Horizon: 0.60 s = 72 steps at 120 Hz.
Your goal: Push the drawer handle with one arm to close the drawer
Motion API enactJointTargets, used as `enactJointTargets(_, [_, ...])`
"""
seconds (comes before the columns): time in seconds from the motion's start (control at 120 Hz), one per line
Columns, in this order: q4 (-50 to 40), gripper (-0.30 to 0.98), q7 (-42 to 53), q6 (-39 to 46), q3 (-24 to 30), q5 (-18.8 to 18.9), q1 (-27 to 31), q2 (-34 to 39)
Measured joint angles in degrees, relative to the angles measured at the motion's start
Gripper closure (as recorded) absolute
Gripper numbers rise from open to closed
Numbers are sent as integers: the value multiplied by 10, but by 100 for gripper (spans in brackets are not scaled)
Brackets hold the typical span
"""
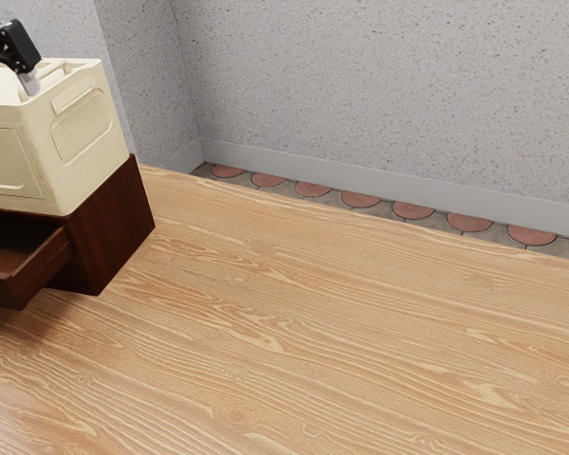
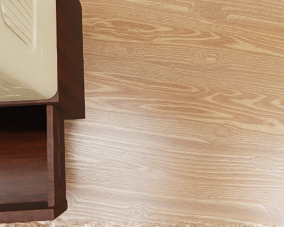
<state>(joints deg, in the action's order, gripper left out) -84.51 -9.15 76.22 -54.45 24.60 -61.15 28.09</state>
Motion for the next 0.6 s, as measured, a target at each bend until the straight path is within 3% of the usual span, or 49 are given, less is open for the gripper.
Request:
enactJointTargets(0.117, [-9, 0, -4, 1, -10, -3, 10, -8])
enactJointTargets(0.208, [-27, 0, -8, 4, -6, -38, 74, -46])
enactJointTargets(0.35, [-73, 0, -6, 2, 111, -93, 252, -78])
enactJointTargets(0.458, [-104, 21, -5, -2, 183, -114, 340, -77])
enactJointTargets(0.6, [-156, 52, -5, -14, 209, -121, 413, -64])
